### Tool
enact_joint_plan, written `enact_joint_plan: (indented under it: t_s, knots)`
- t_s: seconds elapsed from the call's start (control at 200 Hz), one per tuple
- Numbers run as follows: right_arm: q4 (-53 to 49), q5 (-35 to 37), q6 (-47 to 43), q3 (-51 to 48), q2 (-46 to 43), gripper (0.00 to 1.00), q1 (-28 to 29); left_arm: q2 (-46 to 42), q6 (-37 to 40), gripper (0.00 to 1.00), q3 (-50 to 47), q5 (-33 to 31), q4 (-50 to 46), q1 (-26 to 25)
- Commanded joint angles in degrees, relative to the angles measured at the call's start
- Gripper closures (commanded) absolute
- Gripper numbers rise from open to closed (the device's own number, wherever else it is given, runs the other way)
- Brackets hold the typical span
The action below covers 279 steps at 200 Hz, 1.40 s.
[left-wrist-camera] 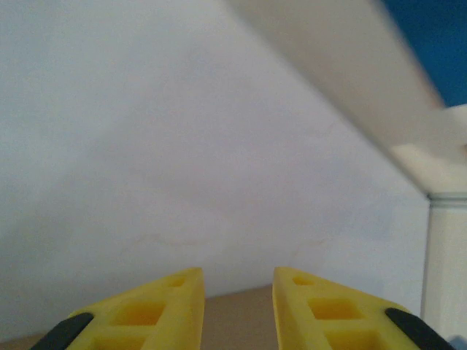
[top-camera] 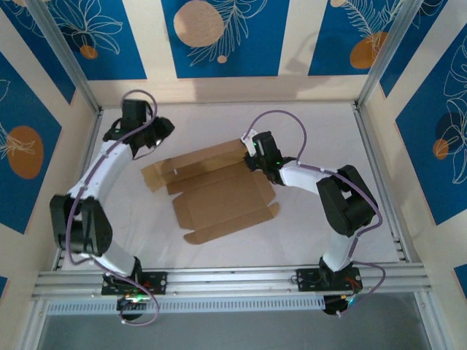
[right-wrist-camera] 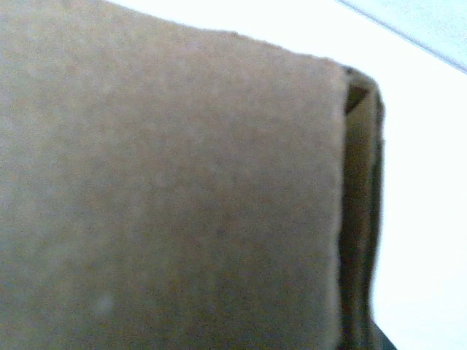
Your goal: Fold the paper box
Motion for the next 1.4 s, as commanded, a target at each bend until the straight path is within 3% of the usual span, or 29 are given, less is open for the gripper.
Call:
enact_joint_plan:
  t_s: [0.0,0.29,0.655,0.795,1.005,1.191,1.391]
  knots:
    - [-2.6,-0.6,-0.9,1.1,-1.0,0.87,-0.8,0.5,-7.0,0.74,-9.2,13.5,6.3,-1.3]
    - [-6.0,5.9,2.4,6.0,2.6,0.87,-1.1,0.7,-21.7,0.79,-20.2,25.1,24.1,-6.7]
    - [-12.2,14.6,6.0,13.6,8.7,0.84,-0.6,2.9,-36.0,0.82,-25.6,29.0,40.4,-13.9]
    - [-12.6,11.1,6.8,13.3,8.3,0.76,-0.8,3.1,-37.2,0.82,-25.5,29.1,42.1,-13.6]
    - [-11.8,-1.5,7.9,8.7,3.6,0.54,-3.2,1.8,-29.8,0.81,-22.2,27.2,32.7,-11.2]
    - [-10.6,-6.8,8.6,4.1,-1.9,0.49,-4.9,1.3,-25.6,0.79,-18.1,26.1,26.5,-8.5]
    - [-9.4,-18.2,7.8,0.1,-8.6,0.44,-8.5,2.3,-20.5,0.75,-10.9,24.7,19.2,-5.6]
